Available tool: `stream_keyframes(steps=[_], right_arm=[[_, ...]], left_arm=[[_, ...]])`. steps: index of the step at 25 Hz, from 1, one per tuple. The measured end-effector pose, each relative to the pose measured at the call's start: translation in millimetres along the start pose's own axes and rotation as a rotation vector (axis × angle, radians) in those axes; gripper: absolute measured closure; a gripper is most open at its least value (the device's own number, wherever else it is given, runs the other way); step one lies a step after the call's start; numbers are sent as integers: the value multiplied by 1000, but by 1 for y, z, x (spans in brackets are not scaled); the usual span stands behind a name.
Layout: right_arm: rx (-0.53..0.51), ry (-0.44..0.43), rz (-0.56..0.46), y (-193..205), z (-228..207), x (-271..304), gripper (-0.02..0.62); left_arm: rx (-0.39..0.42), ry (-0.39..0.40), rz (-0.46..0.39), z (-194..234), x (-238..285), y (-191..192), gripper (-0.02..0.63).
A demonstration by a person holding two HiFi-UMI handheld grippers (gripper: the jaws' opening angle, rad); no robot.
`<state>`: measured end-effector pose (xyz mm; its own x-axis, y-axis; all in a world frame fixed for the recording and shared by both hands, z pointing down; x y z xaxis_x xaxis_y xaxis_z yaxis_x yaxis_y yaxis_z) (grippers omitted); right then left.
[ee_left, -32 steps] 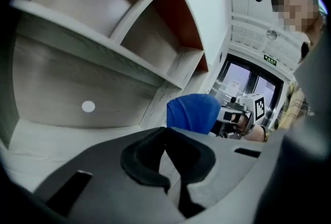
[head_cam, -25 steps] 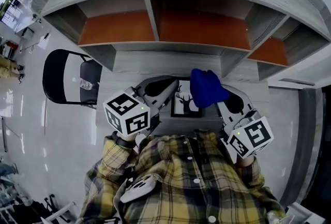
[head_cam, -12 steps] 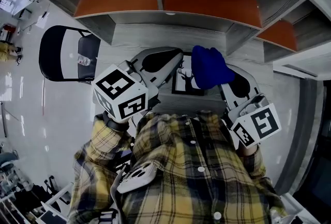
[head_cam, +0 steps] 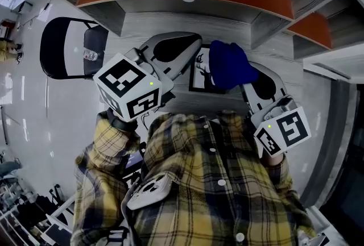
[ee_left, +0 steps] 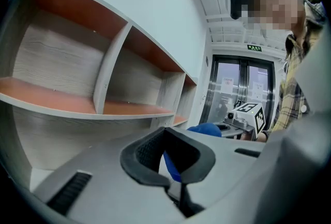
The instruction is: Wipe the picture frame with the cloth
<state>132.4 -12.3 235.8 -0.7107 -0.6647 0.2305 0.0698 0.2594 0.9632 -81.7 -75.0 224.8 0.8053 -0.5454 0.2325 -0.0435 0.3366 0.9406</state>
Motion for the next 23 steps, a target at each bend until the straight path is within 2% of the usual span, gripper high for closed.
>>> stream_keyframes(steps=[23], right_arm=[[12,-25,28,-2,-3,4,561]], left_arm=[[15,-10,44,-2,-4,2,601]])
Point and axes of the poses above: the fingertips, and each gripper's own axes: x forward along the fingers, z to its left, y out of its underside, the point moved 9 cm from there along -x, backward along the fingers, and after that the axes turned 4 degrees about -y, right-handed, at the moved point
